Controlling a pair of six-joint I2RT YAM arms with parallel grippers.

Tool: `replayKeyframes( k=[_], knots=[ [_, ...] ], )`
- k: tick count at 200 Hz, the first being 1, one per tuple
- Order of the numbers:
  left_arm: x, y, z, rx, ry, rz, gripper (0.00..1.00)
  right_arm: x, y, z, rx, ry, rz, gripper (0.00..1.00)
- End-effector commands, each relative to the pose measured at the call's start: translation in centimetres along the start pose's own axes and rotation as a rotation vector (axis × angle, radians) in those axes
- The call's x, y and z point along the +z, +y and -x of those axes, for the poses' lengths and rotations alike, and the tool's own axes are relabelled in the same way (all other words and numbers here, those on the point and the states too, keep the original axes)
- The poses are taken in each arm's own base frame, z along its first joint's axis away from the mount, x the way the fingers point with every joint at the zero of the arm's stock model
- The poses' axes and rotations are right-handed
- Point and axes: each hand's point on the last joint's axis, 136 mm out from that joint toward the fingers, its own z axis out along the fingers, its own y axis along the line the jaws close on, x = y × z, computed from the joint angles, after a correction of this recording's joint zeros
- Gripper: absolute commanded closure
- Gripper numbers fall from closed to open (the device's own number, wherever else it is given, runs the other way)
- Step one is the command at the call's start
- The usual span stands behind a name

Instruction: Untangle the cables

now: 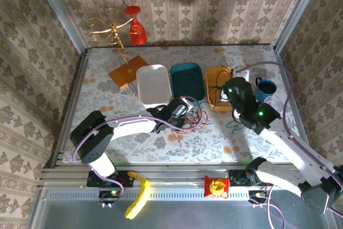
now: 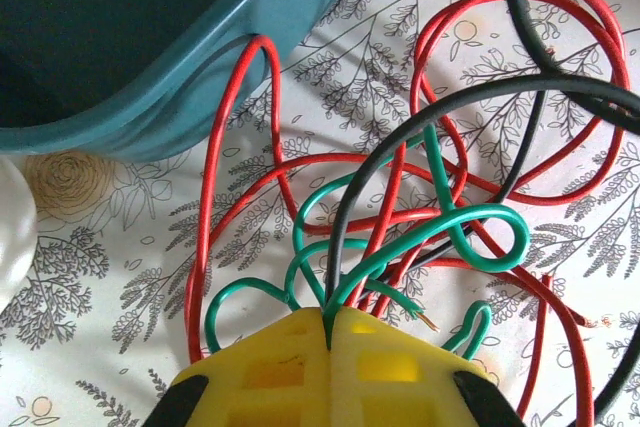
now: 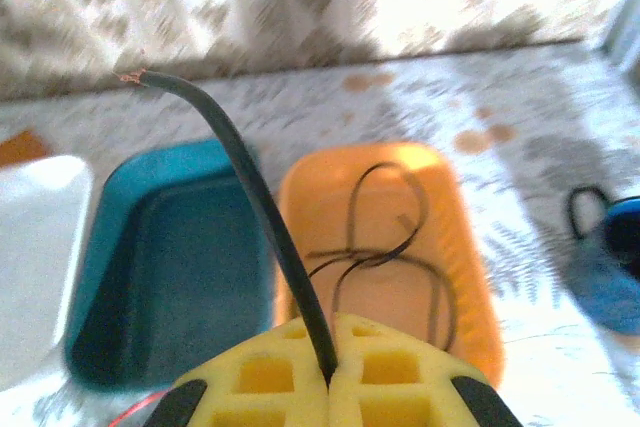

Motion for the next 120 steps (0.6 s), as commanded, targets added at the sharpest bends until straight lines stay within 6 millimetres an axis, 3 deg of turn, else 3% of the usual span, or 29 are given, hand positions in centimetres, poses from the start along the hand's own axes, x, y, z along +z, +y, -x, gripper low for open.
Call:
replayKeyframes(
  k=[1, 37, 70, 120],
  knots=[
    [-1.0, 1.2, 0.2, -0.005, -0.010, 0.046, 1.00, -1.5, -4.6, 2.6, 0.051, -0.091, -0.192, 1.00],
    [-0.8, 1.8, -0.2, -0.026, 0.004, 0.085, 1.00, -2.6, -8.3, 4.6, 0.176, -0.146, -0.248, 1.00],
    [-0.6, 2.1, -0.8, -0.054, 0.014, 0.110, 1.00, -3.1, -9.6, 6.5, 0.255, -0.192, -0.232, 1.00],
    [-0.3, 2.3, -1.7, -0.051, 0.041, 0.131, 1.00, -6.9, -11.9, 11.4, 0.380, -0.381, -0.235, 1.00]
  ],
)
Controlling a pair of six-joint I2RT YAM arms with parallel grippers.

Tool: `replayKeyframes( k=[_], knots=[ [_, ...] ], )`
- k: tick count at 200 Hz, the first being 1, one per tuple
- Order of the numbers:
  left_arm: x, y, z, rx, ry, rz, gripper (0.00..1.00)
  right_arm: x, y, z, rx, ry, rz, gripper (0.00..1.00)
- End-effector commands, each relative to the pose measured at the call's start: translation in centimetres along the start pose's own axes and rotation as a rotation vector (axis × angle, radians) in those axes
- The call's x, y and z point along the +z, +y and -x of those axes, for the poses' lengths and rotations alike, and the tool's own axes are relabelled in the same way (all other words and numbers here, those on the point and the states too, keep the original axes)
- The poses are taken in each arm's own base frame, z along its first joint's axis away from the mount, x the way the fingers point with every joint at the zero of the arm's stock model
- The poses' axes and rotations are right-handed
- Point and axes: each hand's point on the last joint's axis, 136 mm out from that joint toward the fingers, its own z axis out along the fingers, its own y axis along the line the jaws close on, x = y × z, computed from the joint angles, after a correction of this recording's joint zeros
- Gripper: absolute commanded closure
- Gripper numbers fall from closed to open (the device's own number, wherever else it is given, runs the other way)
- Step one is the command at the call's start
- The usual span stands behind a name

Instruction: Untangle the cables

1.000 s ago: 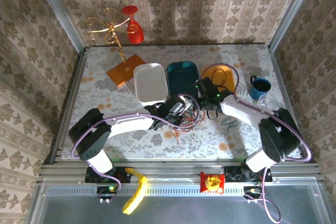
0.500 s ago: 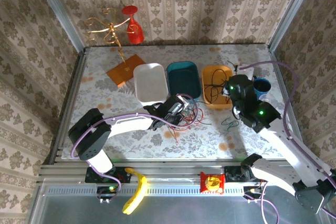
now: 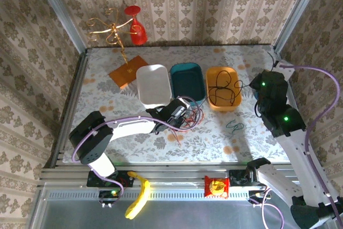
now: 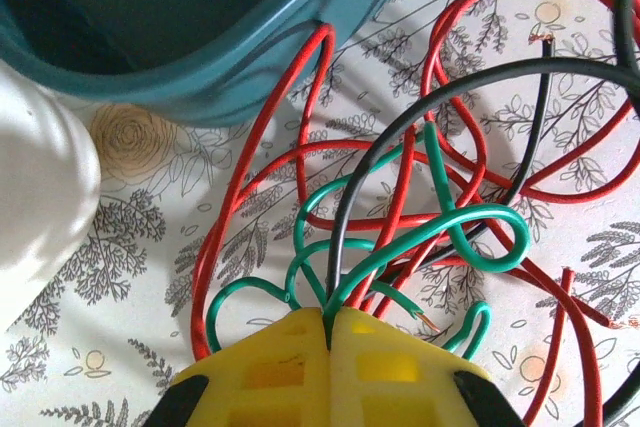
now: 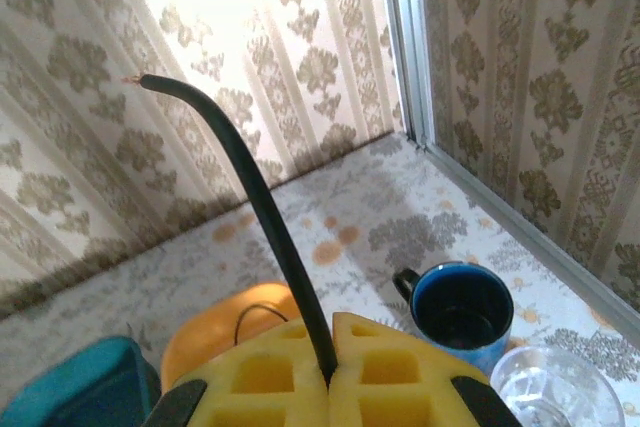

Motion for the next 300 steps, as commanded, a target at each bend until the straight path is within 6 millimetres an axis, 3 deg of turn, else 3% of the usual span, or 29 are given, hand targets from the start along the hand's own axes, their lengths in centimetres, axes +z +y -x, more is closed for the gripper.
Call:
replayKeyframes(
  k=[1, 21, 57, 152, 189, 223, 255, 300],
  knots=[
    [0.0, 0.6, -0.8, -0.009, 0.028, 0.039, 1.00, -2.0, -0.4, 5.1, 0.128, -0.138, 0.026, 1.00],
    [0.1, 0.3, -1.0, -0.002, 0.033, 0.025, 1.00, -2.5, -0.5, 6.7, 0.147, -0.177, 0.034, 1.00],
    [0.1, 0.1, -1.0, 0.002, 0.029, 0.011, 1.00, -2.5, 2.0, 8.0, 0.129, -0.182, 0.153, 1.00],
    [0.1, -0.3, -0.7, 0.007, 0.016, -0.004, 1.00, 1.3, 6.9, 7.1, 0.072, -0.091, 0.257, 1.00],
    [0.2, -0.5, -0.8, 0.009, 0.017, -0.011, 1.00, 4.4, 9.8, 4.6, 0.035, -0.015, 0.292, 1.00],
    [0.3, -0.5, -0.8, 0.012, 0.022, -0.010, 1.00, 7.1, 10.8, 3.1, 0.011, 0.000, 0.256, 1.00],
    [0.3, -0.4, -0.9, 0.011, 0.023, -0.007, 1.00, 7.9, 10.6, 1.8, -0.007, 0.027, 0.219, 1.00],
    [0.3, -0.6, -0.9, 0.016, 0.022, -0.016, 1.00, 8.7, 8.4, -4.1, -0.087, 0.105, 0.088, 1.00]
  ],
)
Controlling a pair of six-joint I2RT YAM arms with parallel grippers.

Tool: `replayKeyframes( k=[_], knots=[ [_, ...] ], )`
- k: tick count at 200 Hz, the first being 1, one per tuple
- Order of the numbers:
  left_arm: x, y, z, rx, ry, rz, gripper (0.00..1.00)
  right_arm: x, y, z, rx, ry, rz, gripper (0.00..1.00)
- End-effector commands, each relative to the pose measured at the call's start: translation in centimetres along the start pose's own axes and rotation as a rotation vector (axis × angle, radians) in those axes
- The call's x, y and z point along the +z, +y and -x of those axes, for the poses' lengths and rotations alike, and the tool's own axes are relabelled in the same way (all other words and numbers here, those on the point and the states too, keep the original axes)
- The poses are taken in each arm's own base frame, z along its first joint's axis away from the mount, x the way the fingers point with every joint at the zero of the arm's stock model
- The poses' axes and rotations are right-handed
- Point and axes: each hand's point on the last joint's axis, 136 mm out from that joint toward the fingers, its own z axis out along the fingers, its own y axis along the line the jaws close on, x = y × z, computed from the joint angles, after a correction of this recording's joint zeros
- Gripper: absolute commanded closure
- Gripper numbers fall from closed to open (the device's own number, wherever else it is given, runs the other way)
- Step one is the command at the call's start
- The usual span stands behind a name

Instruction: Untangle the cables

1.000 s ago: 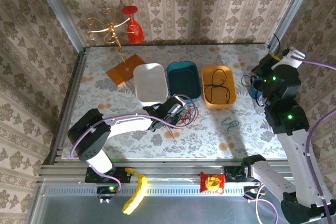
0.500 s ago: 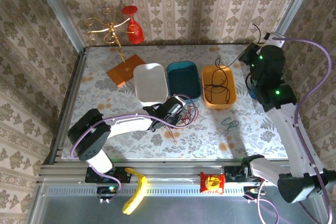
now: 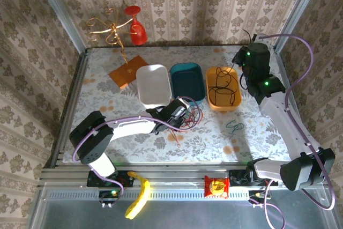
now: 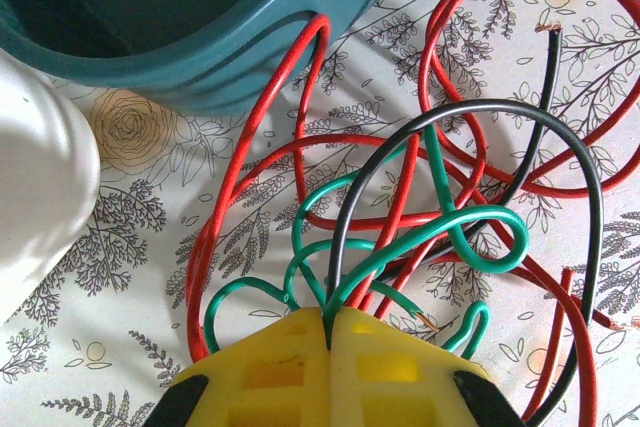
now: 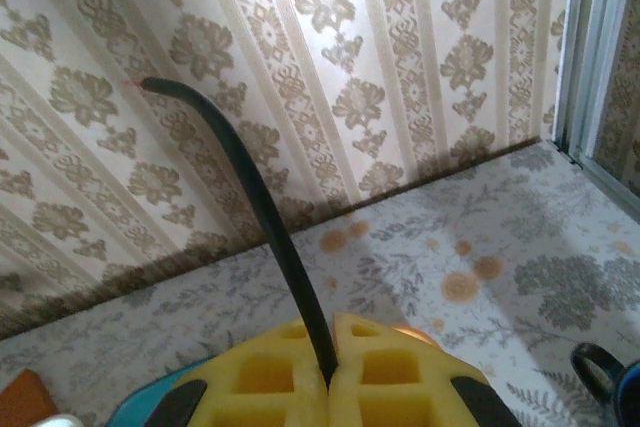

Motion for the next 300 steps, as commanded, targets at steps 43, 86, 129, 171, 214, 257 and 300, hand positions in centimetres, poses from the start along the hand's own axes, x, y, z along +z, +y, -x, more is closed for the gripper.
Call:
replayKeyframes(
  k=[43, 86, 129, 171, 214, 257, 300],
  knots=[
    [0.3, -0.6, -0.6, 0.013, 0.012, -0.018, 1.00, 1.9, -2.9, -8.1, -0.139, 0.082, -0.233, 1.00],
    [0.2, -0.7, -0.6, 0.017, 0.010, -0.019, 1.00, 3.4, -4.9, -11.6, -0.282, 0.147, -0.447, 1.00],
    [0.3, -0.8, -0.7, 0.019, 0.012, -0.022, 1.00, 4.5, -6.0, -14.1, -0.369, 0.209, -0.552, 1.00],
    [0.3, -0.9, -0.8, 0.026, 0.016, -0.022, 1.00, 6.6, -3.9, -20.0, -0.383, 0.429, -0.387, 1.00],
    [0.0, -0.9, -0.8, 0.029, 0.009, -0.024, 1.00, 7.4, -2.9, -25.5, -0.352, 0.628, -0.294, 1.00],
    [-0.3, -0.8, -0.6, 0.030, -0.002, -0.020, 1.00, 7.0, -2.4, -24.6, -0.300, 0.610, -0.266, 0.78],
    [-0.7, -0.7, -0.1, 0.022, -0.033, -0.016, 1.00, 5.0, -2.6, -19.7, -0.256, 0.479, -0.278, 0.62]
  ],
)
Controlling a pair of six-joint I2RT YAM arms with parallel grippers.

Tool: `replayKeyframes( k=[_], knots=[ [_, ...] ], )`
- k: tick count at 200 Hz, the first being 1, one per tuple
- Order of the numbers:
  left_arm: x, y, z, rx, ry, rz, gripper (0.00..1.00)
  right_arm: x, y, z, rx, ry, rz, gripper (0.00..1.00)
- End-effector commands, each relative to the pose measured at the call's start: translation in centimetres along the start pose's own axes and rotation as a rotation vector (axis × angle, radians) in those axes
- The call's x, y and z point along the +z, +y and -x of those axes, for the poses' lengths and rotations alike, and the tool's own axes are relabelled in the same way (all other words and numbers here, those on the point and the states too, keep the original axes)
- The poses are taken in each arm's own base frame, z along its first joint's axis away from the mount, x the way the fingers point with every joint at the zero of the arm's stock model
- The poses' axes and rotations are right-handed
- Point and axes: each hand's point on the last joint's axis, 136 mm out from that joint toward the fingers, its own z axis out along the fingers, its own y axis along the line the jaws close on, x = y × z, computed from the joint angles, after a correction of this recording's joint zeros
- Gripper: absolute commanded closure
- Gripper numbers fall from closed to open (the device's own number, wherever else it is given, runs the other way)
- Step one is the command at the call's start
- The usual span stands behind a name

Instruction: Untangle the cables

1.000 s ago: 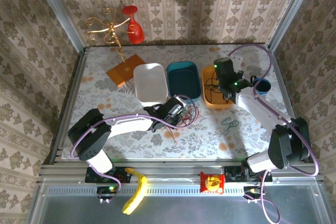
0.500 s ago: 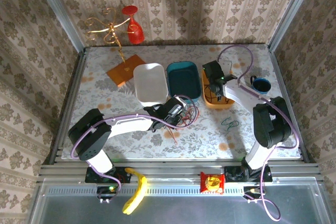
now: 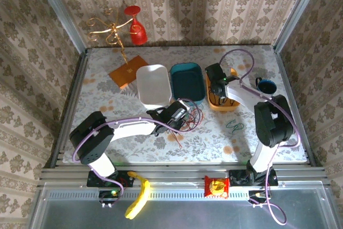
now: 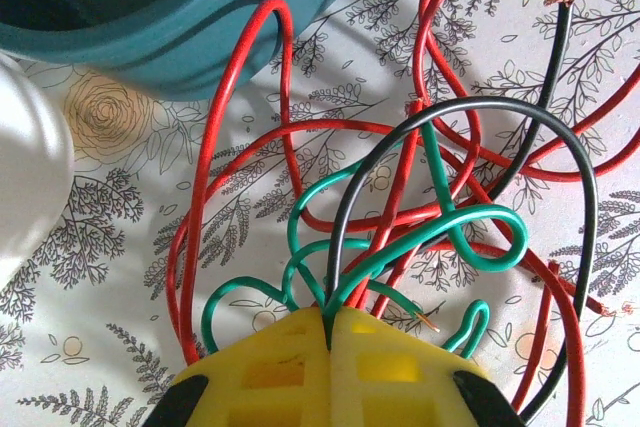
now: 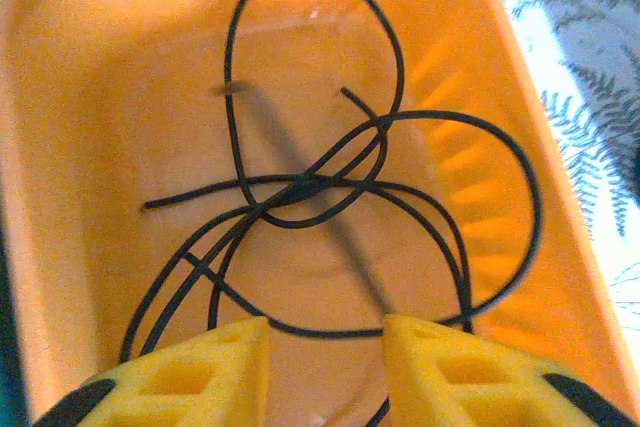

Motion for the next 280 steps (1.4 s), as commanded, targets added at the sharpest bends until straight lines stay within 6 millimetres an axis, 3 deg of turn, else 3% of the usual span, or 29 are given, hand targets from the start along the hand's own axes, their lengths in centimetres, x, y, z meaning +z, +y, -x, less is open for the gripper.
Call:
replayKeyframes(
  k=[1, 46, 67, 83, 104, 115, 132, 146, 155, 200, 265, 280],
  knots=[
    [-0.8, -0.1, 0.7, 0.010, -0.037, -0.003, 1.00, -3.2, -2.0, 2.1, 0.070, -0.087, -0.010, 0.62],
    [-1.0, -0.2, 0.9, 0.008, -0.050, -0.011, 1.00, -7.8, -3.9, 4.1, 0.128, -0.201, 0.035, 0.59],
    [-1.0, -0.3, 0.9, 0.009, -0.051, -0.017, 1.00, -9.7, -2.4, 3.3, 0.068, -0.194, 0.166, 0.60],
    [-0.9, -0.6, 0.9, 0.013, -0.051, -0.027, 1.00, -10.4, 0.5, 0.3, 0.003, -0.118, 0.324, 0.60],
    [-0.9, -0.6, 0.9, 0.015, -0.050, -0.029, 1.00, -11.2, 4.6, -5.4, -0.099, 0.011, 0.536, 0.60],
    [-0.9, -0.6, 0.9, 0.015, -0.051, -0.031, 1.00, -11.3, 6.2, -8.6, -0.151, 0.085, 0.623, 0.60],
    [-0.9, -0.7, 0.9, 0.016, -0.054, -0.036, 1.00, -11.6, 8.3, -12.0, -0.200, 0.181, 0.737, 0.61],
    [-0.9, -0.7, 1.1, 0.014, -0.057, -0.038, 1.00, -11.6, 9.6, -13.5, -0.206, 0.248, 0.802, 0.62],
    [-0.9, -0.8, 1.1, 0.017, -0.058, -0.042, 1.00, -11.7, 10.0, -13.5, -0.214, 0.254, 0.815, 0.62],
    [-0.9, -1.0, 1.2, 0.022, -0.057, -0.048, 1.00, -8.6, 11.4, -15.0, -0.243, 0.344, 0.764, 0.65],
    [-0.9, -1.2, 1.0, 0.028, -0.049, -0.055, 1.00, -6.3, 12.5, -14.7, -0.282, 0.336, 0.715, 0.69],
    [-0.9, -1.2, 1.0, 0.028, -0.047, -0.056, 1.00, -5.8, 12.4, -15.1, -0.286, 0.348, 0.704, 0.77]
  ],
)
